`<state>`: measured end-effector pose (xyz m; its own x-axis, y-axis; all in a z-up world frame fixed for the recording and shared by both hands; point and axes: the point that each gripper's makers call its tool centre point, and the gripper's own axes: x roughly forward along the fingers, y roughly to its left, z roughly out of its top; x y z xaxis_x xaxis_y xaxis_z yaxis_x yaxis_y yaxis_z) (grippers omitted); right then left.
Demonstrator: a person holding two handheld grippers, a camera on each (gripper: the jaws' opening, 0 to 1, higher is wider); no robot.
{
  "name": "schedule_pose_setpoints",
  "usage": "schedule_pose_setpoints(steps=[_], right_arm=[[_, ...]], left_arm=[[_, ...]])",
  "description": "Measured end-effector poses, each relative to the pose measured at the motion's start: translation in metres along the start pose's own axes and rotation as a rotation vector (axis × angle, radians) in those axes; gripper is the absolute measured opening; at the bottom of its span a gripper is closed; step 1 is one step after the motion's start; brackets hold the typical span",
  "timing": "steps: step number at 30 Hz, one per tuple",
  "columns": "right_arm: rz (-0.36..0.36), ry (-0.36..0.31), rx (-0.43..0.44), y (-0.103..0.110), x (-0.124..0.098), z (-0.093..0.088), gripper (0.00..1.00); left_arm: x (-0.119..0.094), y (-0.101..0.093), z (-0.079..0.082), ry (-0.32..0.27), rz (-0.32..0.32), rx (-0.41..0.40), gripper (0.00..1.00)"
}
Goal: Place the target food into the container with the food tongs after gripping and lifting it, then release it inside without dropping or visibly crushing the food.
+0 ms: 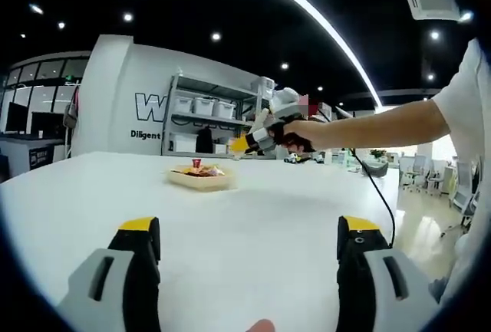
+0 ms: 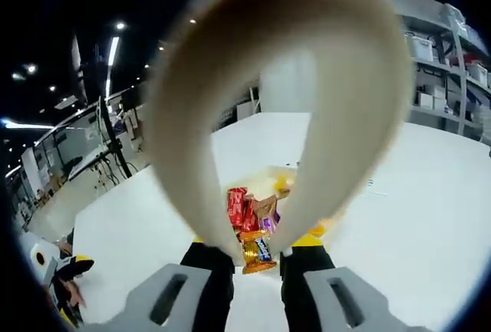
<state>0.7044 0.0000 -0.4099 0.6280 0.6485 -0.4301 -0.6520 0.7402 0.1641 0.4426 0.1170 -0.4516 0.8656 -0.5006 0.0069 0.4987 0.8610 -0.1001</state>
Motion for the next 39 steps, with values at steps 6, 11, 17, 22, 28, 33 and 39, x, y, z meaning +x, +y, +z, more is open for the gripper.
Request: schedule_pose_setpoints(steps=[6,11,17,22,28,33,39], right_arm=[[-0.008,0.005,0.001,-0.010,0.010,0.002,0.16],[-0.017,0.019,0.003,-0.013,0.017,-0.003,0.15],[-0.009,0.039,-0.007,-0.013,0.020,-0.009,0.16],[0.026,0.068,0.001,-0.011,0.010,-0.027,0.17],[0.044,0.102,-0.001,-0.011,0.003,-0.045,0.18],[0.056,0.127,0.007,-0.010,0.003,-0.060,0.18],[0.063,0.143,0.013,-0.007,0.002,-0.070,0.19]], left_arm=[[0.001,0.000,-0.001,0.004,0.000,-0.001,0.94],[0.001,0.000,-0.002,0.009,-0.001,-0.001,0.94],[0.001,0.000,0.000,-0.002,0.002,0.001,0.93],[0.003,-0.002,-0.002,0.009,-0.006,-0.004,0.94],[0.002,-0.002,-0.002,0.015,-0.008,-0.008,0.94],[0.002,-0.002,-0.003,0.015,-0.010,-0.007,0.94],[0.002,-0.002,-0.003,0.020,-0.011,-0.007,0.94]])
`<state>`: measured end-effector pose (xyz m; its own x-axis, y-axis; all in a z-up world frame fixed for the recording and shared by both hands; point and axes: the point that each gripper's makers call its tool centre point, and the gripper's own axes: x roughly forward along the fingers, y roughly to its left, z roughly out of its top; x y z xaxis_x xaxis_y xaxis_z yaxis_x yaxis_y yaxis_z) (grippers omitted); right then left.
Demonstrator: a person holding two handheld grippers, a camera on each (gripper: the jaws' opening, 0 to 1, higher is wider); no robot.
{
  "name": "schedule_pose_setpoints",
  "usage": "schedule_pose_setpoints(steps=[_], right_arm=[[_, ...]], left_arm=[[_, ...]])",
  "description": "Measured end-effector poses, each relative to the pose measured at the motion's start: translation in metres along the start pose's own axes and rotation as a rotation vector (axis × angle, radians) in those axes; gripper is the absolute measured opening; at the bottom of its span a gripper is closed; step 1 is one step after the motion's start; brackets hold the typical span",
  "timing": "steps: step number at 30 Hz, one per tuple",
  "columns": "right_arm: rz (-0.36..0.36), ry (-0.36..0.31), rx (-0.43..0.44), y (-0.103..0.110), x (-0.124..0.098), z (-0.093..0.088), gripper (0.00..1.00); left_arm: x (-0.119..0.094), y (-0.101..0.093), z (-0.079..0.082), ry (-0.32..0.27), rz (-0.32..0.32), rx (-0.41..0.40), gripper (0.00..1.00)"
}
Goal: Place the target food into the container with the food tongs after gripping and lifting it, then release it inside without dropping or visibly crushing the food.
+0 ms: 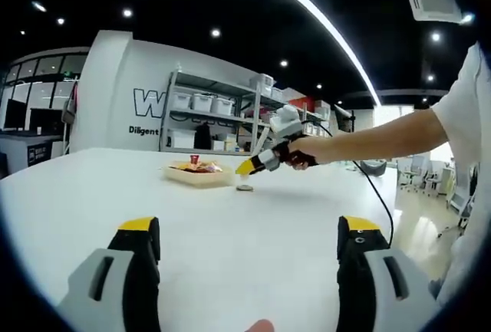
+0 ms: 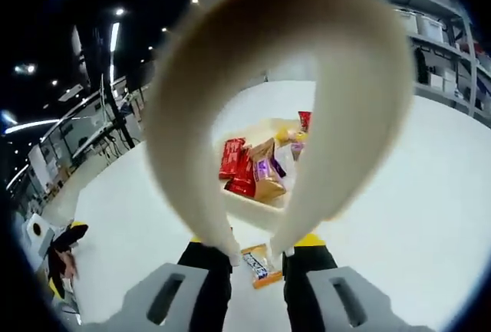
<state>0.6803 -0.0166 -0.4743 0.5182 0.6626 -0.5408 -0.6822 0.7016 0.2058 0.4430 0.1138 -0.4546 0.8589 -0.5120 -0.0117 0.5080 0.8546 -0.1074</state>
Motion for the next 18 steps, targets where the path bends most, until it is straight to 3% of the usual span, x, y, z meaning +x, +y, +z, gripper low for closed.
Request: schedule_pose_setpoints(steps=[18], right_arm=[[-0.004,0.040,-0.057,0.003,0.008,-0.016,0.19]], left_arm=[[-0.001,0.000,0.000,-0.003,-0.002,-0.006,0.94]])
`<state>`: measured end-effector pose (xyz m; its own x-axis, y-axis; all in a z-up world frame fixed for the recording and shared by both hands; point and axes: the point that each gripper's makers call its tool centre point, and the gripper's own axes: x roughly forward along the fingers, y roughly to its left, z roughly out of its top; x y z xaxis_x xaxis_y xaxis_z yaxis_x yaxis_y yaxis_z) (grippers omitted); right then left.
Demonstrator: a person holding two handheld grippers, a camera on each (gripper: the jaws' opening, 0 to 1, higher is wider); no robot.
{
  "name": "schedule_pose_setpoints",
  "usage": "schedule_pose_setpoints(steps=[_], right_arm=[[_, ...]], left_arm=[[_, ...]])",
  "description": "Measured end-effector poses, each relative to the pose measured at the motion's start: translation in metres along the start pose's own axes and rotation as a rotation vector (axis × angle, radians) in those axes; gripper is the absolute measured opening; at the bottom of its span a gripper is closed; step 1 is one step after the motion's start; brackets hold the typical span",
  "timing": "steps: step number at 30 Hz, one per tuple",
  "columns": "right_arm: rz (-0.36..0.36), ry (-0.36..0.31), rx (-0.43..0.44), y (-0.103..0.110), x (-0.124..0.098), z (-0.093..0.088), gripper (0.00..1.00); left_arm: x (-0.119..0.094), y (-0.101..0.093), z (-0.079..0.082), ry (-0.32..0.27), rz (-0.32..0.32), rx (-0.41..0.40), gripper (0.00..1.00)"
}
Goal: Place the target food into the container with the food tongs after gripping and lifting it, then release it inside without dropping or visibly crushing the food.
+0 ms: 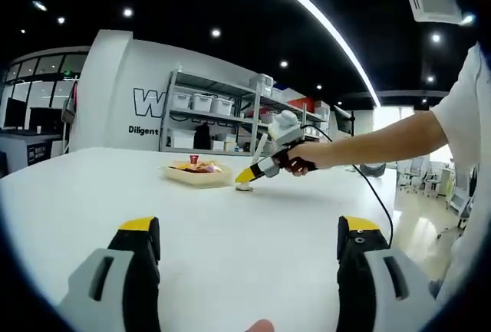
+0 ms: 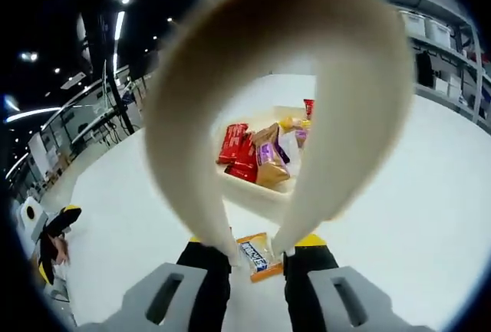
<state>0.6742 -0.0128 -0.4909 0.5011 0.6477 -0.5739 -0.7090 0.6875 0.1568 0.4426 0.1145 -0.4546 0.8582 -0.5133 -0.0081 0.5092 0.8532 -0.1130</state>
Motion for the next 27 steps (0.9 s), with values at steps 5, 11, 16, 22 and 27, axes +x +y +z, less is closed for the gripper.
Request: schedule_pose_setpoints(steps=[5,11,16,22,27], right_arm=[[-0.008,0.004,-0.022,-0.003,0.001,0.001,0.19],[-0.083,0.023,0.046,-0.012,0.001,0.000,0.11],[-0.038,-0.049,0.070,-0.008,-0.011,0.022,0.12],[-0.028,-0.107,0.047,0.001,-0.026,0.054,0.13],[-0.034,-0.123,0.028,0.003,-0.022,0.070,0.13]], left_arm=[[0.000,0.000,0.000,0.003,-0.001,0.000,0.94],[0.000,0.000,-0.001,0.003,0.001,0.003,0.94],[0.000,0.001,0.001,-0.006,-0.001,-0.006,0.94],[0.000,0.000,0.001,-0.008,-0.004,-0.001,0.94],[0.000,0.000,0.001,-0.011,-0.003,-0.001,0.94]])
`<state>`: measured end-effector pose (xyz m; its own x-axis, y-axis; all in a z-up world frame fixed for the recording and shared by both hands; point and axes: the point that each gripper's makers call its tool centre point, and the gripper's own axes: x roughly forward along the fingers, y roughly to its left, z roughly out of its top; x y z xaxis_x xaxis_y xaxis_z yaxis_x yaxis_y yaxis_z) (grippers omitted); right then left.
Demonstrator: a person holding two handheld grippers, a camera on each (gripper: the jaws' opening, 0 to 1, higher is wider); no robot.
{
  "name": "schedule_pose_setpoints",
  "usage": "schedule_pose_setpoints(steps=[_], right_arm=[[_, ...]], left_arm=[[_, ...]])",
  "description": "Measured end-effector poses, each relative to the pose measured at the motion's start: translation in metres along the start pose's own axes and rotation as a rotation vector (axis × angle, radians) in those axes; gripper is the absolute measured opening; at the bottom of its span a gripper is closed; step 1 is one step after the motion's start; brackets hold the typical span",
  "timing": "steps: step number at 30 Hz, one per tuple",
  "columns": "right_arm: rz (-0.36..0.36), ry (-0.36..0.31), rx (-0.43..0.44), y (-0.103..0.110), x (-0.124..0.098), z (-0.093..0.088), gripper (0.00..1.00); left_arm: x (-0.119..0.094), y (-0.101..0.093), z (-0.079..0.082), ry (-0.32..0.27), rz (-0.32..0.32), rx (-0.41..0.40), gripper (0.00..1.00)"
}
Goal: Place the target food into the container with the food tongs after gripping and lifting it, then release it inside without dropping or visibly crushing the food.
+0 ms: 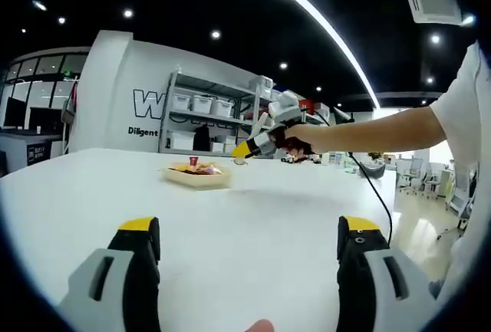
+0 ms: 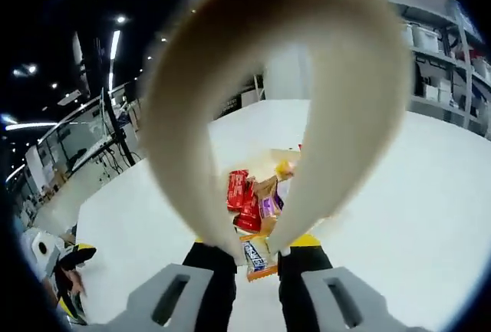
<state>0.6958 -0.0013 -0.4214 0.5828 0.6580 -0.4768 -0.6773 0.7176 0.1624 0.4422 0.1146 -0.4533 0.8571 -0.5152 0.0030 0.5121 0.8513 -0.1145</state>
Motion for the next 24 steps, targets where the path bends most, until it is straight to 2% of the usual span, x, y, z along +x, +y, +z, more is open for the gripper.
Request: schedule_pose_setpoints(steps=[8,15,24], right_arm=[[-0.024,0.013,-0.006,0.002,0.019,0.004,0.13],[-0.044,0.032,-0.002,-0.010,0.037,0.002,0.14],[-0.074,0.060,-0.006,-0.027,0.057,-0.005,0.14]], left_arm=[[-0.001,0.000,0.001,-0.004,-0.006,-0.013,0.94],[0.000,-0.001,-0.001,0.003,-0.007,0.005,0.94],[-0.001,0.002,0.002,-0.016,-0.001,-0.012,0.94]])
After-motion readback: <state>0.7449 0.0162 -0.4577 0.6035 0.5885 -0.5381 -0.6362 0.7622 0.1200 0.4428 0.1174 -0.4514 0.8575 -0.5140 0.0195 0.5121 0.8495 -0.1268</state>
